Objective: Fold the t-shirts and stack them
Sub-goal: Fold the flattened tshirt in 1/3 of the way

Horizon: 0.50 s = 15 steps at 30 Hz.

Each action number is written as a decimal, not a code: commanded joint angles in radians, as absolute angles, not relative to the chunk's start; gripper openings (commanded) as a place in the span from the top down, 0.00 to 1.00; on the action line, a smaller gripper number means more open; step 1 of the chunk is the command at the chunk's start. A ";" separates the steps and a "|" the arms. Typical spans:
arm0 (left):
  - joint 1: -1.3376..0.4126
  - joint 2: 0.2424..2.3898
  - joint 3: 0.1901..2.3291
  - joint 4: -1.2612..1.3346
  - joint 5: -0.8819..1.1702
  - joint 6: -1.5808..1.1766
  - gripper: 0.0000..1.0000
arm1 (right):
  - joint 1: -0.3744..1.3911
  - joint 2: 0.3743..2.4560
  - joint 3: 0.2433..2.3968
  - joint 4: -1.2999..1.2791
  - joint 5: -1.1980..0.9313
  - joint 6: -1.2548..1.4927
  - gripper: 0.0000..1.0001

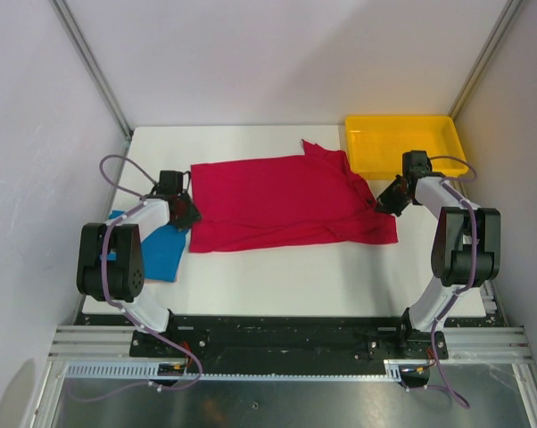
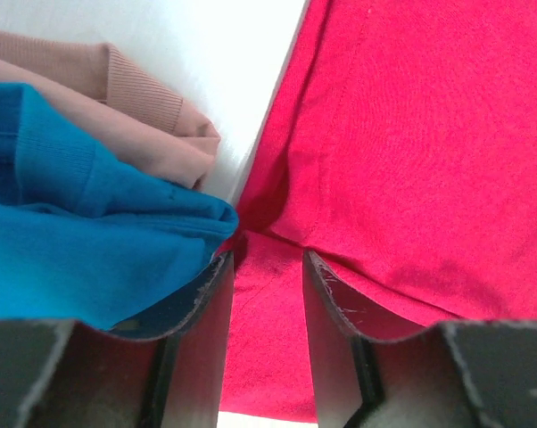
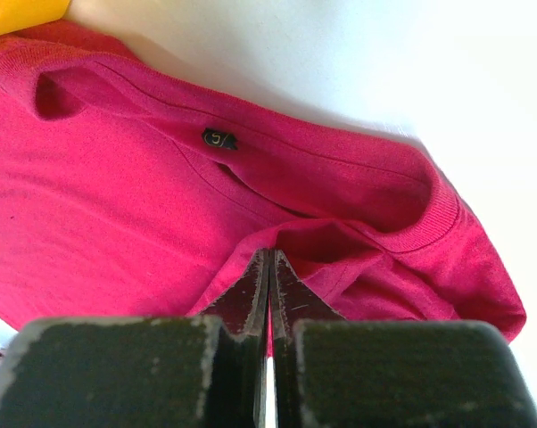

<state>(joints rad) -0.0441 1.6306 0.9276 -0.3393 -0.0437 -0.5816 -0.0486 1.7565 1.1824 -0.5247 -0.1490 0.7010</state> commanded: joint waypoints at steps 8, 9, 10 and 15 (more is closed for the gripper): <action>-0.062 1.620 0.953 -0.320 -0.034 -0.558 0.71 | -0.044 1.763 1.219 -0.507 -0.162 0.685 1.00; -0.062 1.617 0.953 -0.320 -0.037 -0.560 0.74 | -0.044 1.764 1.219 -0.508 -0.161 0.686 1.00; -0.062 1.614 0.952 -0.321 -0.040 -0.563 0.77 | -0.045 1.764 1.219 -0.508 -0.161 0.686 1.00; -0.063 1.590 0.952 -0.320 -0.051 -0.571 0.97 | -0.048 1.760 1.218 -0.509 -0.160 0.684 1.00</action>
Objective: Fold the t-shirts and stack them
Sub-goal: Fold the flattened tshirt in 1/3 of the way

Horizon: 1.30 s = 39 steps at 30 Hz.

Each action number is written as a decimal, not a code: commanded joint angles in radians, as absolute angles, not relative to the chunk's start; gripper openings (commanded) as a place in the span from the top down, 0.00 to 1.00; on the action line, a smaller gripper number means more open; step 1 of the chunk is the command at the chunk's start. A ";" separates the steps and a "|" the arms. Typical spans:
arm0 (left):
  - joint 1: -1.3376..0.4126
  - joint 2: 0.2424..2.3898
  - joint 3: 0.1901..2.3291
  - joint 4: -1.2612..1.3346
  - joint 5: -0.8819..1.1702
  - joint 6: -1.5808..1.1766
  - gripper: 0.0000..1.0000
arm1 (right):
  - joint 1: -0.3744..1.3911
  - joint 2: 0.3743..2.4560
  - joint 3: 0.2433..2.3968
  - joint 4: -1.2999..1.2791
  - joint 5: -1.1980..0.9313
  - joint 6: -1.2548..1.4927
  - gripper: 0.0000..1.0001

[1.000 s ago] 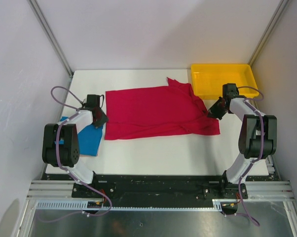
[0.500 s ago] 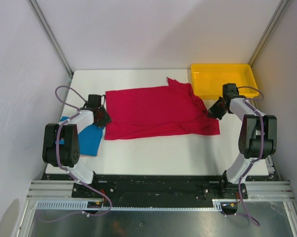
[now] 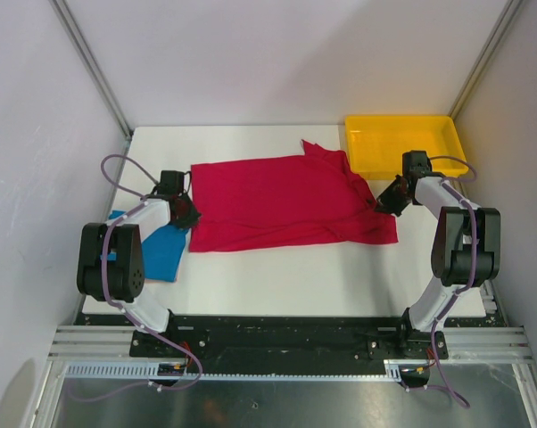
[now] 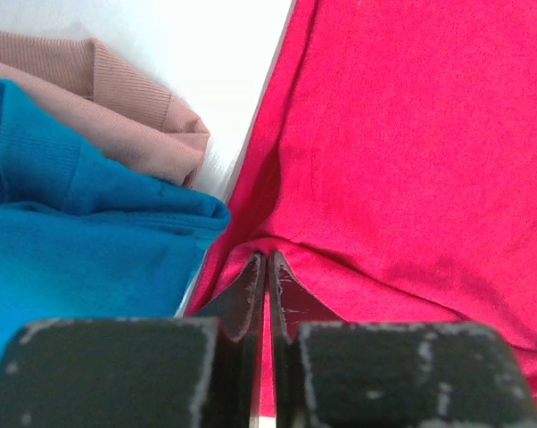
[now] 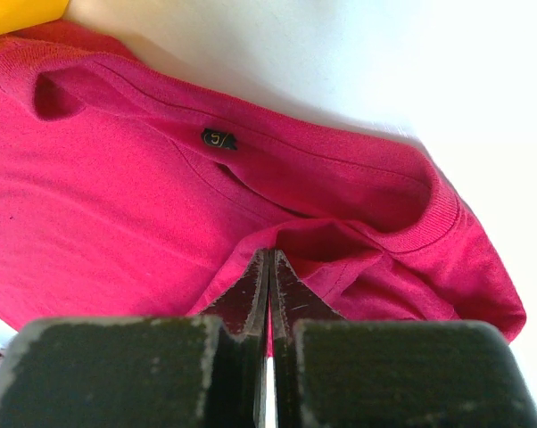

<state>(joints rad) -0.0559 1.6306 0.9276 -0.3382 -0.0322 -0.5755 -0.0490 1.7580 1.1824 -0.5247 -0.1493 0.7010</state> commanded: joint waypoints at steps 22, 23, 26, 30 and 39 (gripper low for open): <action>-0.017 1.498 0.964 -0.322 -0.077 -0.587 1.00 | -0.083 1.695 1.218 -0.532 -0.094 0.680 1.00; -0.014 1.500 0.965 -0.322 -0.078 -0.587 1.00 | -0.088 1.690 1.216 -0.531 -0.093 0.680 1.00; -0.007 1.504 0.959 -0.323 -0.097 -0.592 1.00 | -0.095 1.671 1.205 -0.528 -0.084 0.681 1.00; -0.003 1.515 0.952 -0.321 -0.107 -0.603 1.00 | -0.108 1.636 1.182 -0.516 -0.069 0.685 1.00; -0.003 1.586 0.995 -0.314 -0.088 -0.607 1.00 | -0.076 1.683 1.174 -0.463 -0.137 0.682 1.00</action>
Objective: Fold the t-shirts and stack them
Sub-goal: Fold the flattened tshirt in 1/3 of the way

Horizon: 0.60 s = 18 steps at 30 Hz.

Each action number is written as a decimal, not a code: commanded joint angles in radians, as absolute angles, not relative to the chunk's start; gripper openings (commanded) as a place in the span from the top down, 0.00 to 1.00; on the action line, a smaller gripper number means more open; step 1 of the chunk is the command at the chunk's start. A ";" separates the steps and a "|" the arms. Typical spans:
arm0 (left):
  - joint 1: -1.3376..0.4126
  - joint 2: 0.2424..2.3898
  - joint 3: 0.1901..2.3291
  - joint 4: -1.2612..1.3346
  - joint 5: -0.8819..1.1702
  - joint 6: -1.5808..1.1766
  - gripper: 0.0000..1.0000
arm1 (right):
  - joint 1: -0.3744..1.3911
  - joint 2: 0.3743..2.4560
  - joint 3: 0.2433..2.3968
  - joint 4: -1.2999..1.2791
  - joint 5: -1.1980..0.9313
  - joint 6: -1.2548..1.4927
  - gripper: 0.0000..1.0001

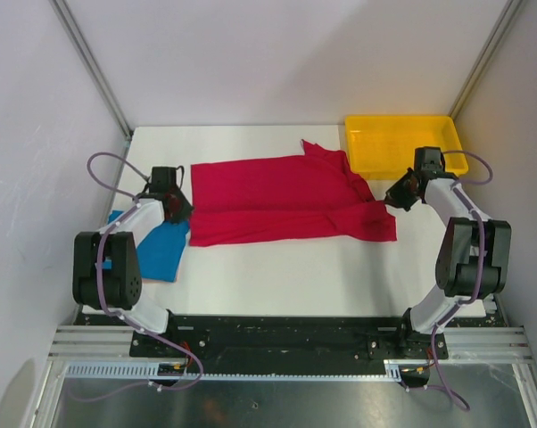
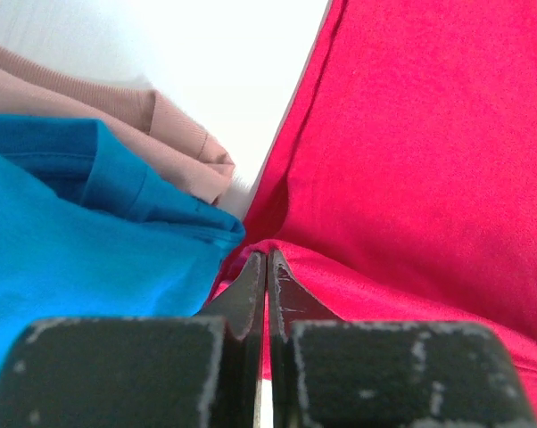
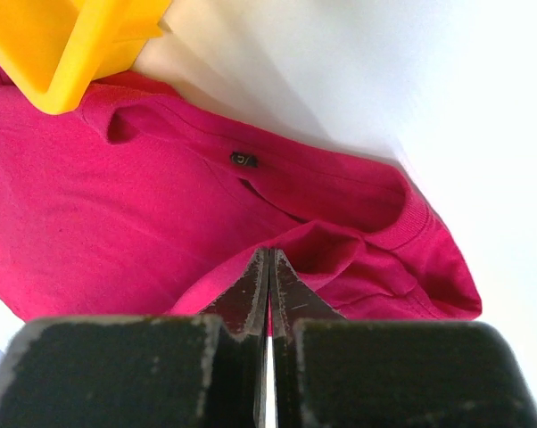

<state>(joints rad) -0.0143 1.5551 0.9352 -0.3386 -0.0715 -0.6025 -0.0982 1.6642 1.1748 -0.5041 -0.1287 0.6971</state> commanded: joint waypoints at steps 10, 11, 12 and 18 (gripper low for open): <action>-0.003 1.684 1.064 -0.303 -0.061 -0.579 0.99 | -0.040 1.755 1.183 -0.402 -0.147 0.714 1.00; -0.003 1.684 1.068 -0.303 -0.057 -0.575 0.92 | -0.038 1.762 1.191 -0.402 -0.151 0.712 1.00; -0.003 1.680 1.068 -0.304 -0.050 -0.571 0.81 | -0.038 1.770 1.203 -0.406 -0.155 0.707 1.00; -0.005 1.546 1.004 -0.308 -0.025 -0.563 0.42 | -0.034 1.761 1.291 -0.476 -0.118 0.660 0.56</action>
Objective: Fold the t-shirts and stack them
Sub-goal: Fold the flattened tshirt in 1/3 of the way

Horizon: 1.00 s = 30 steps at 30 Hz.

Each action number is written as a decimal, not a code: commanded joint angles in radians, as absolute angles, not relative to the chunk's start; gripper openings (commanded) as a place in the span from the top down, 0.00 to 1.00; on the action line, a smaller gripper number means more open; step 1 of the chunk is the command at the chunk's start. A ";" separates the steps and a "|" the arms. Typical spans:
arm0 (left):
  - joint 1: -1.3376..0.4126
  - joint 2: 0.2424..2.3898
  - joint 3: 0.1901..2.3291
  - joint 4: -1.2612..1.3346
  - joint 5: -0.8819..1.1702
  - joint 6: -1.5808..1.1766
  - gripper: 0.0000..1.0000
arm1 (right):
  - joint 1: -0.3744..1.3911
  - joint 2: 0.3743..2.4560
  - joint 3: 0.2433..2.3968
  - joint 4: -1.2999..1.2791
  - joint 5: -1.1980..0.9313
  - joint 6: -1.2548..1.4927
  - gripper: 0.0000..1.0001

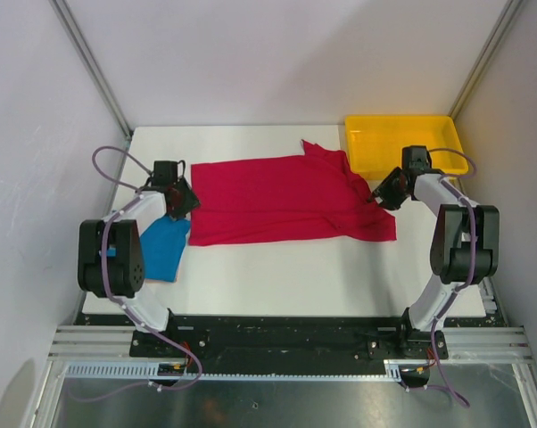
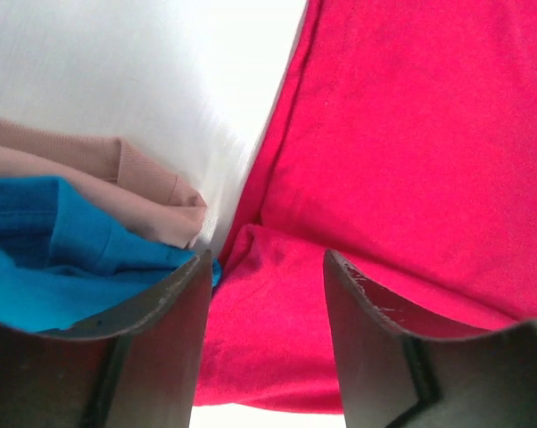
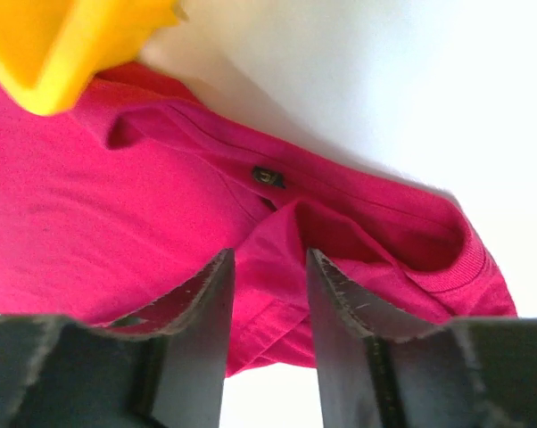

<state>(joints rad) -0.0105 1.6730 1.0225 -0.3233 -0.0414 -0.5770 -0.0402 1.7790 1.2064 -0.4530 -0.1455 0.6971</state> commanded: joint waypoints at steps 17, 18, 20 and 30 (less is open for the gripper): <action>-0.124 1.453 0.857 -0.296 -0.010 -0.697 0.77 | 0.098 1.648 1.140 -0.546 -0.078 0.667 0.72; -0.124 1.467 0.860 -0.292 -0.009 -0.700 0.77 | 0.118 1.656 1.135 -0.538 -0.079 0.672 0.72; -0.125 1.498 0.866 -0.286 -0.008 -0.705 0.78 | 0.160 1.672 1.132 -0.527 -0.072 0.684 0.72; -0.124 1.548 0.863 -0.269 0.031 -0.706 0.78 | 0.140 1.649 1.056 -0.501 -0.010 0.717 0.69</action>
